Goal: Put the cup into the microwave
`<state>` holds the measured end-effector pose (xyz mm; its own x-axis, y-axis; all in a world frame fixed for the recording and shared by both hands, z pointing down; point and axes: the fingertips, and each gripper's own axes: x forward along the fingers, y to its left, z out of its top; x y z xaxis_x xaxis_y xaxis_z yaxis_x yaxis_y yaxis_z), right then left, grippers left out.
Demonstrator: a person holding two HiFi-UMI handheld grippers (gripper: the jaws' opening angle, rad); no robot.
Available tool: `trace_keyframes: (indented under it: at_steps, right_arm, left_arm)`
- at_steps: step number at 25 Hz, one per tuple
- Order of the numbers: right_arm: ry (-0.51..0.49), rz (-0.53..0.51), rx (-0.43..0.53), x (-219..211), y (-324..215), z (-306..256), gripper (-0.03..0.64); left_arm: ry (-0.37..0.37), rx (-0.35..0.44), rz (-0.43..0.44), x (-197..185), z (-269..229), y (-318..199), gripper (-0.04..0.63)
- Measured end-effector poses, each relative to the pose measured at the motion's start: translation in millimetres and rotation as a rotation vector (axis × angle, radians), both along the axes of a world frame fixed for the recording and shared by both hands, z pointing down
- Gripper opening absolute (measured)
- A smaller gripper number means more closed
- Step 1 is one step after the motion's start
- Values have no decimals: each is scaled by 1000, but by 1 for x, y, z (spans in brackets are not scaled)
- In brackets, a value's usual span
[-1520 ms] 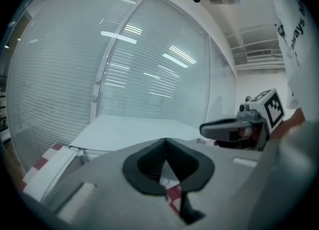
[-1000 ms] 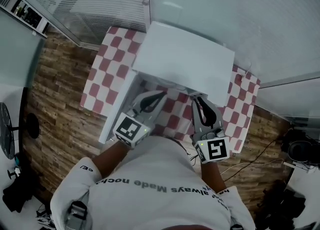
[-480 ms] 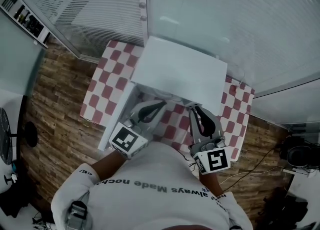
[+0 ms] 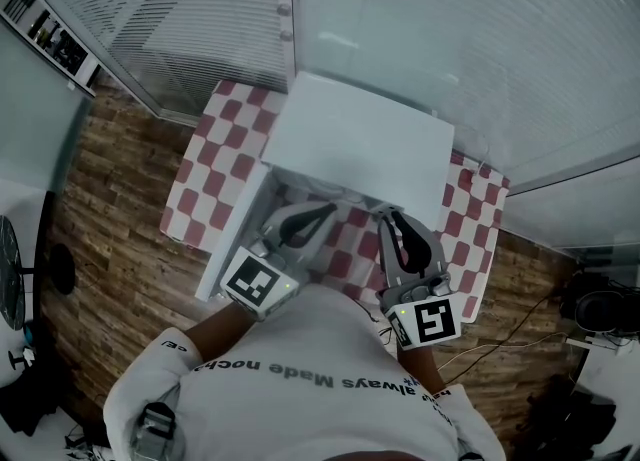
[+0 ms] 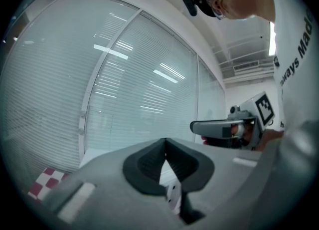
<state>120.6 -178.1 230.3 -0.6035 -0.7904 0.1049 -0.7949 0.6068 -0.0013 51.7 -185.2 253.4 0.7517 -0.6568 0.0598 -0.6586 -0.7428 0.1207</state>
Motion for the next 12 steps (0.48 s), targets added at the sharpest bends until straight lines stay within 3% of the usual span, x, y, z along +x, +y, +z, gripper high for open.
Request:
trace_keyframes:
  at_steps: [12]
  right_arm:
    - [14, 1, -8, -10, 8, 7, 48]
  left_arm:
    - [46, -21, -9, -5, 3, 7, 5]
